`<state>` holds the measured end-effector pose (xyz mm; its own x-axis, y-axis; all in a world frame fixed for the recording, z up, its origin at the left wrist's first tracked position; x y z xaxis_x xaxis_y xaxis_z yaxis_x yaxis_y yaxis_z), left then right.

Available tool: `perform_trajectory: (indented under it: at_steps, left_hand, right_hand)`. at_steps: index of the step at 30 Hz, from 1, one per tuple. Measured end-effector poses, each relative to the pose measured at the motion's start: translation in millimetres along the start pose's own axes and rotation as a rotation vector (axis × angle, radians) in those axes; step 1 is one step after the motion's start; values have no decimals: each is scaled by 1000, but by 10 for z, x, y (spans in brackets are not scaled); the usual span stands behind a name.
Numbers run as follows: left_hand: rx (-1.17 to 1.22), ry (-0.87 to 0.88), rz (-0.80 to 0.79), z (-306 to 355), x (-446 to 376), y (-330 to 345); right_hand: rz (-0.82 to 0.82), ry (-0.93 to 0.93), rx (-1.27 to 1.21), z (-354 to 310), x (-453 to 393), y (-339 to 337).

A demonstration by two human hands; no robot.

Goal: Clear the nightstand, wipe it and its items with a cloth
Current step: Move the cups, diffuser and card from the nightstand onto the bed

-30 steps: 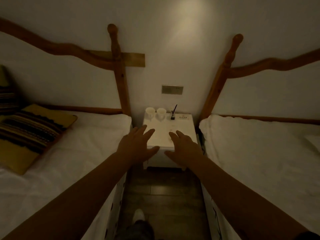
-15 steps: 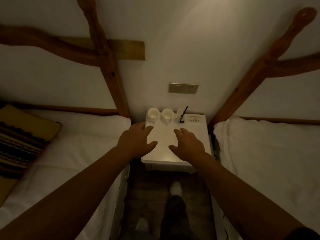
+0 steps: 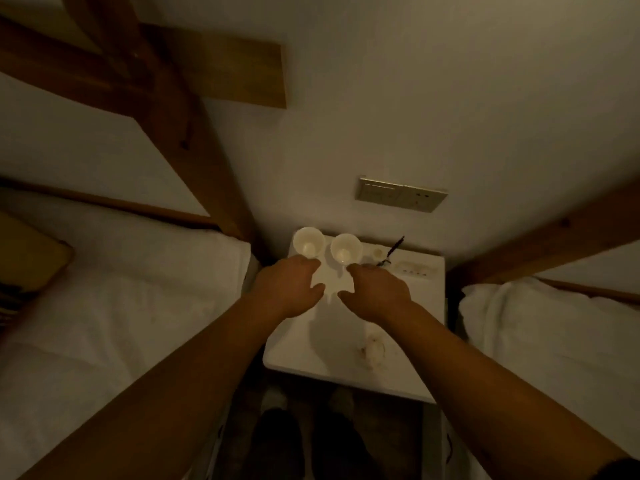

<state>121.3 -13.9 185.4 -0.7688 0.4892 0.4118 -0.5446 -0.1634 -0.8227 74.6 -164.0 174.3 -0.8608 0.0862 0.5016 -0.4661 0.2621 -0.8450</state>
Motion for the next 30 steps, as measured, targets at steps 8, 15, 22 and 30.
perform_trajectory:
  at_steps: [8, 15, 22, 30]
  left_hand:
    - [25, -57, -40, -580, -1076, 743]
    - [-116, -17, 146, -813, -1613, 1058]
    - [-79, -14, 215, -882, -1845, 1134]
    - [-60, -6, 183, -862, -1884, 1138]
  right_hand:
    - [-68, 91, -47, 23, -1173, 687]
    - [69, 164, -6, 145, -1809, 984]
    - [355, 193, 29, 246, -1909, 1027]
    - [296, 199, -130, 315, -2062, 1040]
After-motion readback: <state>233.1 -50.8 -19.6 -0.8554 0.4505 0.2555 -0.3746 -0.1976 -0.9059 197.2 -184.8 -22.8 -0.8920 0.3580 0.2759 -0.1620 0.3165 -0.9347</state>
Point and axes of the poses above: each hand's wrist, its own x-axis away from the middle knuckle, its own y-axis out of the palm, z = x × y, the point moved 6 cm from there along -x, towards the middle knuckle, and after that the axes turned 2 degrees about x, right-handed, at the moved point
